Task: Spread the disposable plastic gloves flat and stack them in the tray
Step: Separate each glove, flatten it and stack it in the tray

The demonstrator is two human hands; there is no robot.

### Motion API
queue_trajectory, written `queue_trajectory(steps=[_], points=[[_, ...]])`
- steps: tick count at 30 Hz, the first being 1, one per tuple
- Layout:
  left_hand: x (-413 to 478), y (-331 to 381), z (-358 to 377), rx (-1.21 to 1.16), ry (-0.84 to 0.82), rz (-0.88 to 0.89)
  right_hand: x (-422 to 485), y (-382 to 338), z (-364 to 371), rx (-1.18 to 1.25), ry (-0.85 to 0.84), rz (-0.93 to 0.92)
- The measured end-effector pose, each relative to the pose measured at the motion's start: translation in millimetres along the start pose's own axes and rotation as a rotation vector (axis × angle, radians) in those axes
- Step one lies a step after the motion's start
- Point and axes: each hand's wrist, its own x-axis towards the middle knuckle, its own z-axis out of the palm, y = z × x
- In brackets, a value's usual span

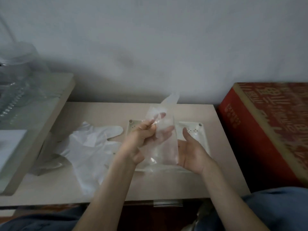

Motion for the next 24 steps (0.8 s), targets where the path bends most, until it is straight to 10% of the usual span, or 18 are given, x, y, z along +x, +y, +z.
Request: queue_trajectory(steps=[10, 17, 24], points=[[23, -22, 7, -0.159, -0.271, -0.209, -7, 12, 38, 0.412, -0.415, -0.142], [31, -13, -12, 0.016, 0.021, -0.041, 23, 3, -27, 0.121, 0.171, -0.329], [37, -5, -55, 0.490, 0.224, -0.370, 19, -3, -56, -0.673, 0.619, -0.576]])
